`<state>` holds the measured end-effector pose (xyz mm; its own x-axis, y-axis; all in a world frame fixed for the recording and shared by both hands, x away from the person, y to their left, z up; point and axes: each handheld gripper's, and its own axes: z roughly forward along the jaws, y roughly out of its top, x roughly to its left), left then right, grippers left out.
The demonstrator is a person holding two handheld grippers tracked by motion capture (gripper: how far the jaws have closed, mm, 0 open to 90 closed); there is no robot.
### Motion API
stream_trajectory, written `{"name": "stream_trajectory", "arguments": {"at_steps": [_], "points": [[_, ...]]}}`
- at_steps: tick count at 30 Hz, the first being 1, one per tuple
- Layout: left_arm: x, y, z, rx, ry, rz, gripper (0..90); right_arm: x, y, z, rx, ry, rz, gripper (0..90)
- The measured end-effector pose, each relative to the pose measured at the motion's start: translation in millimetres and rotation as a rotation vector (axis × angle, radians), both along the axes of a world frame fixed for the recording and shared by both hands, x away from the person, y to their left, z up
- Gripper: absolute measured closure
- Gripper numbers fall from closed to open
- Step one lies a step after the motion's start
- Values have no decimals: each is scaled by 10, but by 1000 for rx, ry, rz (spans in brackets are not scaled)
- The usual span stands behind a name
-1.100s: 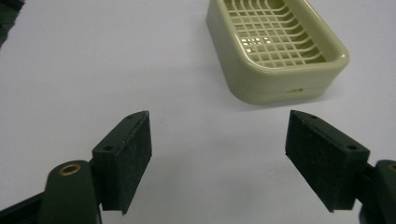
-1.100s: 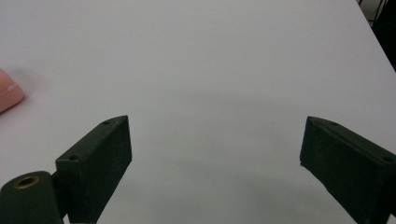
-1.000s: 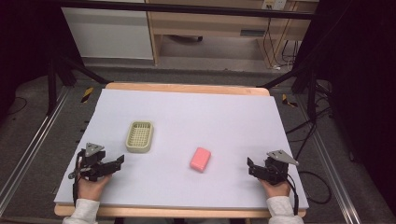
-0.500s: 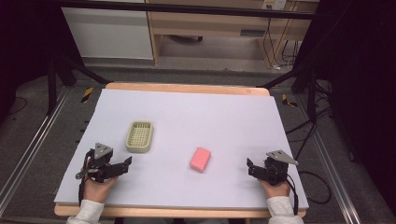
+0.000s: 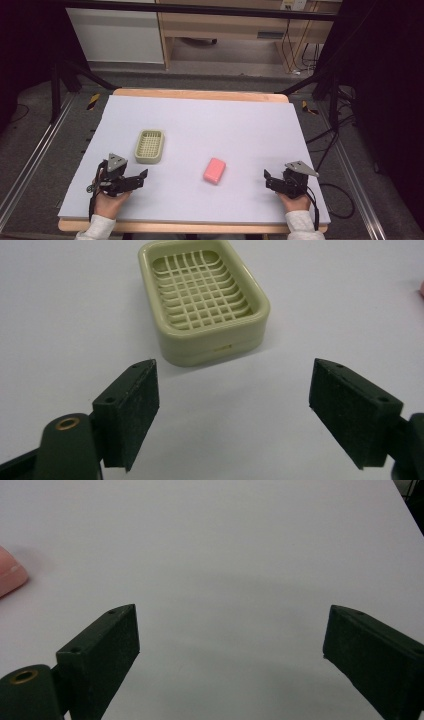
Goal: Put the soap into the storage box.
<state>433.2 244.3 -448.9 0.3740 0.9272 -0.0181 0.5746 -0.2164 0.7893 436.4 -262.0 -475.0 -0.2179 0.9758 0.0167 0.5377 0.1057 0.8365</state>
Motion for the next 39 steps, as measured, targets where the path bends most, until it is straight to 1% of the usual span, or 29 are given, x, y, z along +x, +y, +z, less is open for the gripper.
{"name": "stream_trajectory", "arguments": {"at_steps": [3, 4, 8, 20, 23, 26, 30, 39], "points": [[-10, -46, 13, 2, 1, -15, 187, 0, -2, 1, 0, 0, -3, 81], [-10, -51, 17, 11, 0, -22, 185, -1, -4, 2, 1, 1, -3, 80], [-11, -105, 24, 13, 2, -31, 178, 0, -3, 5, 1, 1, -4, 80], [-11, -218, 87, 6, -12, -55, 164, -4, 2, 10, 2, -2, -1, 80], [-16, -247, 93, 18, -16, -62, 164, -2, 5, 9, 0, 0, -1, 80], [-21, -271, 106, 19, -18, -74, 163, -4, 7, 10, -3, 0, 0, 80], [-30, -317, 130, 7, -22, -82, 161, -7, 8, 12, -5, -2, -1, 80], [-38, -421, 152, 13, -19, -106, 158, -1, 8, 8, -7, 4, 2, 79]]}}
